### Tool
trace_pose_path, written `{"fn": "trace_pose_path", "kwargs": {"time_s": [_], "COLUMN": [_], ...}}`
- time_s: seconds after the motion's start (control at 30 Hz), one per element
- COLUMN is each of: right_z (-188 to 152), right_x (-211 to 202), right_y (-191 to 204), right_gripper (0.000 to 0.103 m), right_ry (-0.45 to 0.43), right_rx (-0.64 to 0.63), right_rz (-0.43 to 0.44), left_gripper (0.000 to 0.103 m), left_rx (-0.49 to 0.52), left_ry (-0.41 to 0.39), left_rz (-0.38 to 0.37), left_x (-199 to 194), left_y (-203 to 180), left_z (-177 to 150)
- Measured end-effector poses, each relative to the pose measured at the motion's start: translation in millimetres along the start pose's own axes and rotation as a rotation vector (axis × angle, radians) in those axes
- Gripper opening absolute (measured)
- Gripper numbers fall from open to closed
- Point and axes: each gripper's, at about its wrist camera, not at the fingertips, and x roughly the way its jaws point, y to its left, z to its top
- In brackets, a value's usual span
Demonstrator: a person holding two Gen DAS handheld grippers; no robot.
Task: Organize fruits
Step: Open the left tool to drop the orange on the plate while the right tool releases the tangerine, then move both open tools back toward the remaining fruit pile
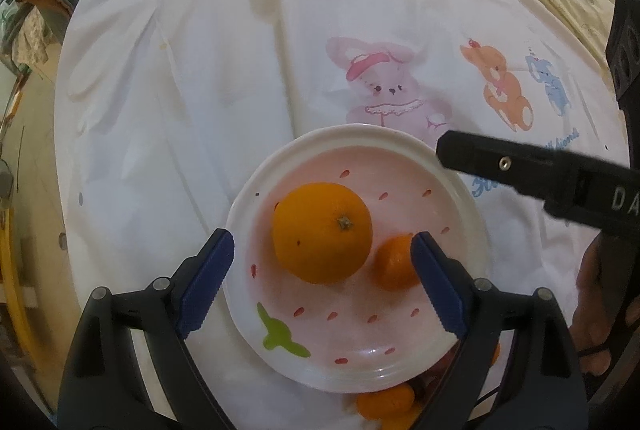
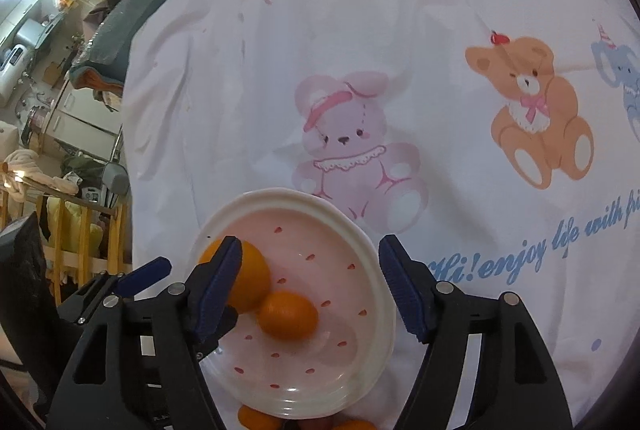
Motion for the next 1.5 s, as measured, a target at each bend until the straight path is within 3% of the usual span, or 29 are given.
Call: {"fn": "trace_pose_path", "kwargs": {"time_s": [0.17, 0.4, 0.63, 0.8, 0.9, 1.2, 1.5], "right_z": [0, -10, -37, -62, -78, -130, -161], "right_x": [-23, -58, -100, -122, -131, -152, -138], "right_y": [-2, 0, 19, 23, 22, 7, -16], "right_gripper": [0.085, 0.095, 0.096, 0.096, 0.096, 0.096, 0.096], "right_ry": [-0.061, -0.132, -0.178, -0.191, -0.186, -0.199, -0.178], "right_rx": [-0.002, 0.007, -0.069, -0.049, -0.038, 0.006, 0.073], "right_rz": [-0.026, -0.031, -0.062, -0.05, -0.047, -0.076, -0.066], "left_gripper": [0.088, 0.088, 0.088, 0.088, 0.088, 0.088, 0.088], "left_rx": [0.032, 0.04, 0.075, 0.053, 0.058, 0.027, 0.036], "left_ry": [-0.039, -0.154, -0.186, -0.199, -0.249, -0.232, -0.196], "left_rz": [0.034, 0.07, 0.126, 0.041, 0.015, 0.024, 0.033], "left_x": [-15, -53, -77, -97, -113, -128, -120], "left_y": [-5, -10, -17, -22, -26, -20, -23], "left_z": [-4, -15, -29, -42, -54, -89, -127]}}
